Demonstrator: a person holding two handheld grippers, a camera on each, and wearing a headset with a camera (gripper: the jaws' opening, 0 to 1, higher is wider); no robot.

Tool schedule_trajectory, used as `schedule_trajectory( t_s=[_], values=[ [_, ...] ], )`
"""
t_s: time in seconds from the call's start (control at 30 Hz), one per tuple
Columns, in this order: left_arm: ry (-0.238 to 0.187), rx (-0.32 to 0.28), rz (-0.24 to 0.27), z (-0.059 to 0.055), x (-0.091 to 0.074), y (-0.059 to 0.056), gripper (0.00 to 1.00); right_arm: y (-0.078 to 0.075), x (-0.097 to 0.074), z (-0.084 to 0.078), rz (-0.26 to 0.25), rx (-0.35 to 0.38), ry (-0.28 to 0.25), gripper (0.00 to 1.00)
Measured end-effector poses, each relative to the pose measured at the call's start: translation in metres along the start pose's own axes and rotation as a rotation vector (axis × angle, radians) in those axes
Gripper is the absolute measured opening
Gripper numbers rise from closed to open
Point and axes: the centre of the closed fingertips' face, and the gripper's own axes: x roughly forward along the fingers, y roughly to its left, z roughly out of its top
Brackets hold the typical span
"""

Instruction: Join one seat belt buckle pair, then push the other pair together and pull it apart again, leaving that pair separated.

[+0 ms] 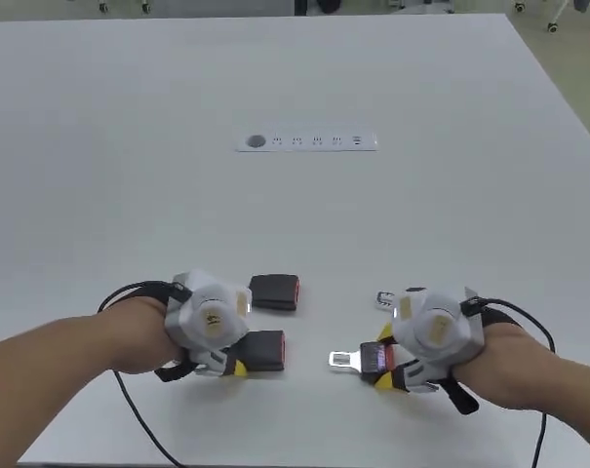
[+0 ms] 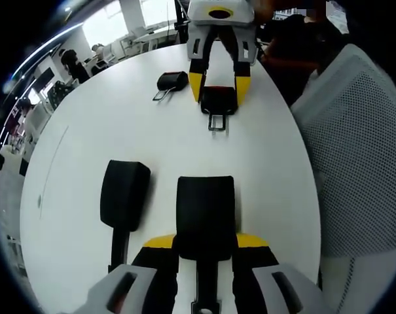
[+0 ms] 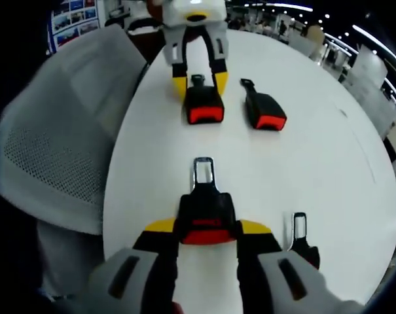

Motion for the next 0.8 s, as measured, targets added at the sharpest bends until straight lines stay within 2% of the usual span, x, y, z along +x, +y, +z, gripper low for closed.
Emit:
schedule_trajectory(
  t_s=[0.57, 0.8],
  values=[
    [0.002, -0.015, -0.012, 0.000, 0.001, 0.002, 0.32, -0.006, 0.025, 0.042, -0.013, 0.017, -0.031, 0.34],
    [0.001, -0.017, -0.018, 0.000, 0.002, 0.002, 0.32, -0.005, 0.030, 0.049, -0.003, -0.004, -0.029, 0.33]
  ],
)
